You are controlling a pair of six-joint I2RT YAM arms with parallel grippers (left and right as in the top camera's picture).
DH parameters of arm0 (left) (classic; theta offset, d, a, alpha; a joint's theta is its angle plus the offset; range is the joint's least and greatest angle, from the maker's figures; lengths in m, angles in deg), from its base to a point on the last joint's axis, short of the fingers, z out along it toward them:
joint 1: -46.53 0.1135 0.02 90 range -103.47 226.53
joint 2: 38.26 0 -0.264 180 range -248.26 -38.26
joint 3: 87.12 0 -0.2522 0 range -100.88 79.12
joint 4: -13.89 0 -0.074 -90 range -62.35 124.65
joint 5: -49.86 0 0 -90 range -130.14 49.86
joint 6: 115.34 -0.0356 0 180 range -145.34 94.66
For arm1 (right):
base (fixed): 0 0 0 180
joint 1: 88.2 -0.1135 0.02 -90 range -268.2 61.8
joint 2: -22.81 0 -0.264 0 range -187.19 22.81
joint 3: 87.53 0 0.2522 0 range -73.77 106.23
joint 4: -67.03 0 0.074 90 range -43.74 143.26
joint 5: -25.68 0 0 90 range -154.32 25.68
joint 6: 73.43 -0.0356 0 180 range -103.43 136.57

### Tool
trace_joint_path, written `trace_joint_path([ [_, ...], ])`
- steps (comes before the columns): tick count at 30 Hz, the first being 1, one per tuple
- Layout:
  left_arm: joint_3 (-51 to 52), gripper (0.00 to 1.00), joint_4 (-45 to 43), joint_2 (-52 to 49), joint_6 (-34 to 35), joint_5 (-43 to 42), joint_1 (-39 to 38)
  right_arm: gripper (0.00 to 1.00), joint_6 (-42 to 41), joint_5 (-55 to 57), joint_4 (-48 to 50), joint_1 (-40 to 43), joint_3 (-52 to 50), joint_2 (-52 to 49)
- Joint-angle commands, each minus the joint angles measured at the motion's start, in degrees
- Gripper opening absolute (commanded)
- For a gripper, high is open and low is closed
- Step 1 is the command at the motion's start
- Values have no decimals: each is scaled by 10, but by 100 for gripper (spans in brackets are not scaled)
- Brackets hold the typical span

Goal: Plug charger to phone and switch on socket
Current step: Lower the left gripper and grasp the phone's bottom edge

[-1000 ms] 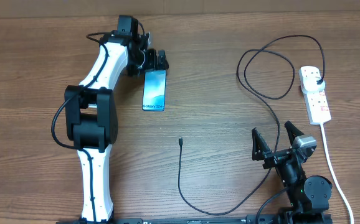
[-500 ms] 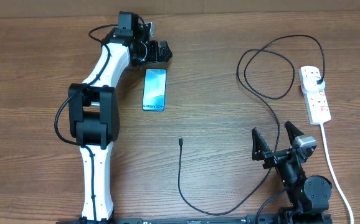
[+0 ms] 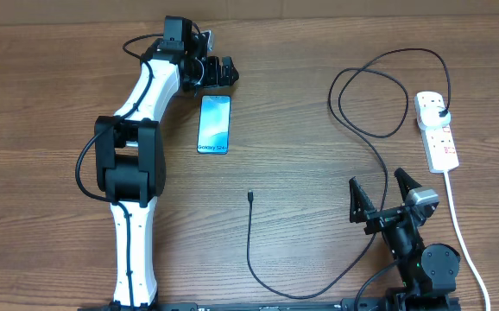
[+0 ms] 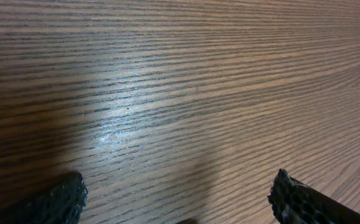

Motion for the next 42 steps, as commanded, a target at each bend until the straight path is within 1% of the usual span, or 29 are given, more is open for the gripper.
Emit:
trace_joint_path([
  [1, 60, 100, 21, -140, 2, 45, -4, 100, 1, 6, 3, -5, -6, 5],
  [7, 60, 100, 23, -140, 2, 43, -4, 100, 1, 6, 3, -5, -6, 5],
  [8, 60, 100, 43, -140, 2, 34, -4, 100, 1, 6, 3, -5, -6, 5],
  [9, 60, 100, 85, -138, 1, 22, -4, 100, 1, 6, 3, -5, -6, 5],
  [12, 59, 100, 103, -136, 2, 25, 0, 100, 1, 6, 4, -5, -6, 5],
  [14, 45, 100, 131, -130, 6, 19, 7, 100, 1, 6, 3, -5, -6, 5],
  [16, 14, 100, 179, -122, 6, 49, 14, 100, 1, 6, 3, -5, -6, 5],
  [20, -72, 99, 293, -95, 21, 185, 14, 100, 1, 6, 3, -5, -6, 5],
  [21, -90, 100, 320, -86, 26, 206, 12, 100, 1, 6, 4, -5, -6, 5],
  [24, -121, 100, 384, -66, 26, 203, 4, 100, 1, 6, 4, -5, -6, 5],
  [29, -117, 98, 459, -56, 28, 197, -17, 100, 1, 6, 4, -5, -6, 5],
  [36, -111, 98, 456, -50, 7, 199, -51, 100, 1, 6, 4, -5, -6, 5],
  [42, -115, 99, 448, -42, 7, 190, -57, 100, 1, 6, 4, -5, -6, 5],
])
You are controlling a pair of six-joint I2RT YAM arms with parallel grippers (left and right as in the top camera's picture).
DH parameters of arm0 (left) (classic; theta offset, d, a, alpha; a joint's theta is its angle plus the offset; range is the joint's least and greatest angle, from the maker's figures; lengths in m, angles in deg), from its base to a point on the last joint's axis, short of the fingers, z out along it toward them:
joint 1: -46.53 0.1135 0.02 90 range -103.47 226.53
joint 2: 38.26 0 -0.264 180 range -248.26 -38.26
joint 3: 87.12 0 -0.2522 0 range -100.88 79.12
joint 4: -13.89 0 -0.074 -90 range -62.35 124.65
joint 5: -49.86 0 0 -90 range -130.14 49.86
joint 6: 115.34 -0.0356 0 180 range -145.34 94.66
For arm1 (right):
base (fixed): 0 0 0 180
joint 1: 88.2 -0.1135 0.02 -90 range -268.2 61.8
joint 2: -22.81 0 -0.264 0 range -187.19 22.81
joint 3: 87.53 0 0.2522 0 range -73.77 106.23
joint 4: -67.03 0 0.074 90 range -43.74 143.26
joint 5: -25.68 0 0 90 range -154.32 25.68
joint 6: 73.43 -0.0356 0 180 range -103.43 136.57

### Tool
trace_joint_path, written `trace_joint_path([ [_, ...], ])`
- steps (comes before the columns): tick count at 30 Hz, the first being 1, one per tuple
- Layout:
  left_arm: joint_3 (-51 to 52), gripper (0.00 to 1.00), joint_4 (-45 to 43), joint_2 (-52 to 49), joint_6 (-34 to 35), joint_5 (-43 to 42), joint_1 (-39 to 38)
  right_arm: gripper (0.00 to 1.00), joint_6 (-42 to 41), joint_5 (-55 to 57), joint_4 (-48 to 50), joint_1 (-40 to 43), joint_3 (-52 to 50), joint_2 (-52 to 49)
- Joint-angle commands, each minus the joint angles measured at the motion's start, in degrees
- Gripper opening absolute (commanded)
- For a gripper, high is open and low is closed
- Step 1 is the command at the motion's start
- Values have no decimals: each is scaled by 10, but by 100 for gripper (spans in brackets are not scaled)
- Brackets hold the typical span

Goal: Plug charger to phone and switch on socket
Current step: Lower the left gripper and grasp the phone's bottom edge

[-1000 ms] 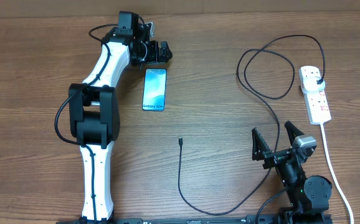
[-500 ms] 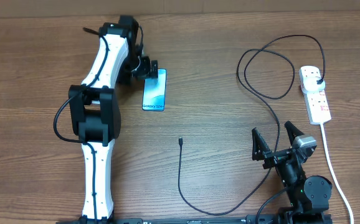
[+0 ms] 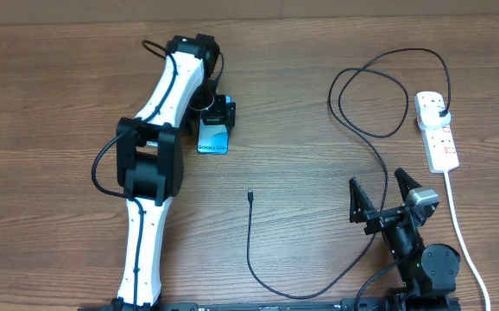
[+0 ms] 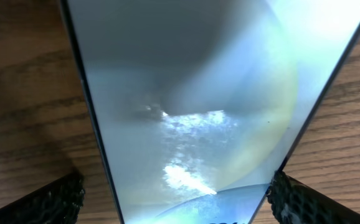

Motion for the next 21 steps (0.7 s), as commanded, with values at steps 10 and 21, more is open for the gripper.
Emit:
trace_joint_path([
  [10, 64, 100, -47, -18, -8, 17, -2, 100, 1, 6, 3, -5, -6, 5],
  [21, 91, 100, -58, -18, -12, 17, -18, 100, 1, 6, 3, -5, -6, 5],
])
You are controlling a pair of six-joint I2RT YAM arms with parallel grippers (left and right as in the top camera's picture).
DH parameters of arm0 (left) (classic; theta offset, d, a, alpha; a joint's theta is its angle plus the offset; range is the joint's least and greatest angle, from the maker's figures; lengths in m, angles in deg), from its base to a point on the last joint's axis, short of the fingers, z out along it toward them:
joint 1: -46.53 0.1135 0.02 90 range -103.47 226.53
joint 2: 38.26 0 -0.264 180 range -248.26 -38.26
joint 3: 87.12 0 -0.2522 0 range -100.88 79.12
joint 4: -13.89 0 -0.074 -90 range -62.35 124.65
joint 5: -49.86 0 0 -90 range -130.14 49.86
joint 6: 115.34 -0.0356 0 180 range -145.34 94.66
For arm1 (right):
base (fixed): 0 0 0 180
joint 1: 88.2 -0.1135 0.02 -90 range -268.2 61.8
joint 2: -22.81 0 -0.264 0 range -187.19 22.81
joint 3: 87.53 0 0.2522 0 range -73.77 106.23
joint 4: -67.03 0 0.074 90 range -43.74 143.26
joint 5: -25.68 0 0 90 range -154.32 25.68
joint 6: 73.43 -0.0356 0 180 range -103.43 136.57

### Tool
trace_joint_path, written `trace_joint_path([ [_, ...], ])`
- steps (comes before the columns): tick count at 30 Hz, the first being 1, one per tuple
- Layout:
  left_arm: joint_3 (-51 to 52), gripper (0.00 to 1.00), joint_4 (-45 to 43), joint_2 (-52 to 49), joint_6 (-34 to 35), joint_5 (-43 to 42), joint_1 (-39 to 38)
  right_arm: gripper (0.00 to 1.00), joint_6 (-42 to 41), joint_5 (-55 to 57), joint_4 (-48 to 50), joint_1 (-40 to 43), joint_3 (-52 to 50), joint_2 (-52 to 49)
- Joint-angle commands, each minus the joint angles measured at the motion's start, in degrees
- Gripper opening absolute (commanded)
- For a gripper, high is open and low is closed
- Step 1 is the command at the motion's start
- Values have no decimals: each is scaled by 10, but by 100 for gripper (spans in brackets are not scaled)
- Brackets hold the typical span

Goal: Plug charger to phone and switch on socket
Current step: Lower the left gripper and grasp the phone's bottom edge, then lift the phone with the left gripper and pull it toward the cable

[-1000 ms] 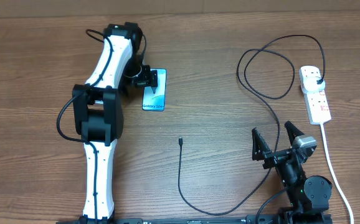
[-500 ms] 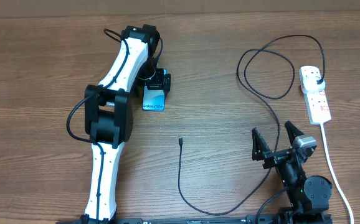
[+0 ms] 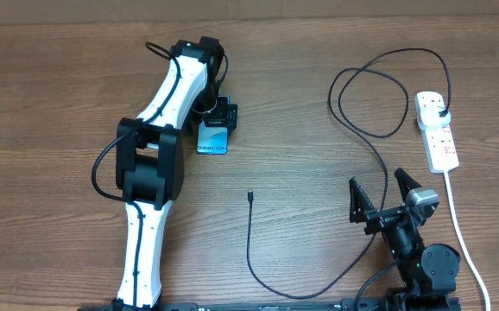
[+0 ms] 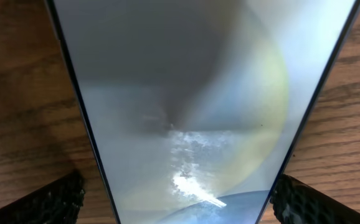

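The phone lies flat on the wooden table, its lit blue screen up; its far end is hidden under my left gripper. In the left wrist view the phone's screen fills the frame, and my left gripper is open with one finger beside each long edge. The black charger cable's plug tip lies loose on the table below the phone. The white power strip sits at the right with the charger's plug in it. My right gripper rests open at the lower right.
The black cable loops across the right half of the table and curves back along the front edge. The strip's white cord runs down past the right arm's base.
My left gripper sits a little closer to the phone, whose screen looks larger in the wrist view. The jaws are still open, and the right arm, cable and strip have not moved.
At first my left gripper was open beyond the phone's far end, seeing only bare wood. It then stood open over the phone's far end with a finger at either side. Now it is slightly closer to the screen.
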Motion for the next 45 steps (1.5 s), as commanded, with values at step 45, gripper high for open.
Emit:
trace_joint_path([
  [45, 130, 73, 76, -27, 24, -82, -60, 100, 0, 6, 3, -5, -6, 5],
])
